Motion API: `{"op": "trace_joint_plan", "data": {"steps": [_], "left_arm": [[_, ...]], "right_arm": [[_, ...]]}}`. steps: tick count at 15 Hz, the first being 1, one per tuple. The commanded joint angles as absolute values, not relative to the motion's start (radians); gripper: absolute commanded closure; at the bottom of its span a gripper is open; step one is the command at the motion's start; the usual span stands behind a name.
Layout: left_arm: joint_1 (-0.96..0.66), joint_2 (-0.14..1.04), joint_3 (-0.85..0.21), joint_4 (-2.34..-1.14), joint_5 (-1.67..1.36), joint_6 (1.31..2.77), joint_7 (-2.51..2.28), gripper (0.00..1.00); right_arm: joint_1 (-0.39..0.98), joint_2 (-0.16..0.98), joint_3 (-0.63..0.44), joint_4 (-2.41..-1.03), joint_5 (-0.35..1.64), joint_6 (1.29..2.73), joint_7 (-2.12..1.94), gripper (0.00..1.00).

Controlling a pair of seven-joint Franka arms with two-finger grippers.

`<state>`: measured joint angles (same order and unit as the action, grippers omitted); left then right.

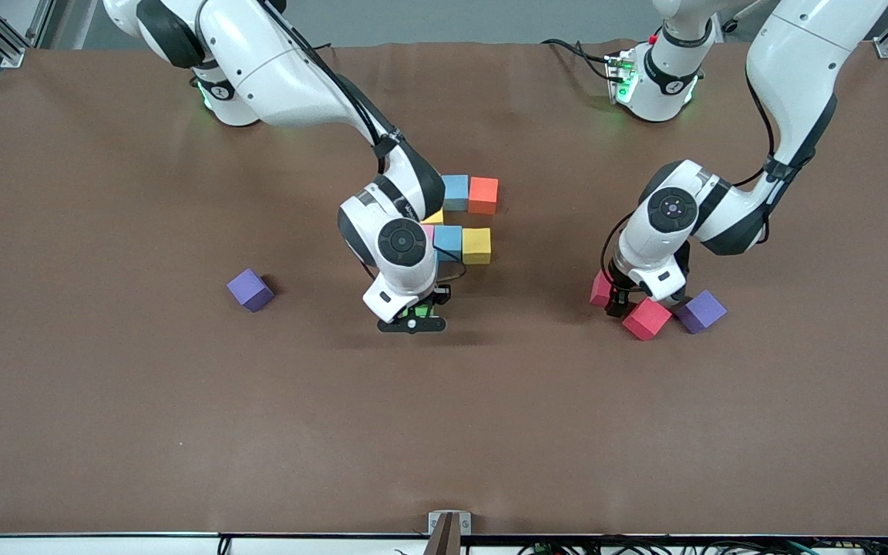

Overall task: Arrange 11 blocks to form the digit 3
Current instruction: 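Move the left gripper to the pink blocks and grasp one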

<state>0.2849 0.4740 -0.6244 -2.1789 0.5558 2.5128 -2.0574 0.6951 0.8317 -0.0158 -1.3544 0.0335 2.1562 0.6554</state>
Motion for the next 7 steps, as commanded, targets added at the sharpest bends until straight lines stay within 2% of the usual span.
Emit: {"op": "trace_joint_plan", "data": {"steps": [1, 3, 5, 6, 7], "left_arm": [[0.299, 0.485, -0.634, -2.187, 0.591, 2.530, -2.085, 0.00], [0.299, 0.491, -0.635, -2.186, 0.603, 2.530, -2.085, 0.03], [0.299, 0.497, -0.635, -2.181, 0.614, 2.531, -2.083, 0.43], [0.298, 0.497, -0.635, -2.181, 0.614, 2.531, -2.079, 0.57], [0.298, 0.497, -0.635, -2.181, 0.614, 2.531, -2.076, 0.66]], "right_arm": [[0.690, 0.799, 0.000, -1.451, 0.057, 2.195, 0.637, 1.00], [0.696, 0.795, 0.000, -1.471, 0.058, 2.195, 0.640, 1.00], [0.701, 0.795, 0.000, -1.471, 0.060, 2.189, 0.649, 1.00], [0.704, 0.795, 0.000, -1.471, 0.060, 2.187, 0.650, 1.00], [0.706, 0.795, 0.000, -1.473, 0.060, 2.187, 0.652, 1.00]]}}
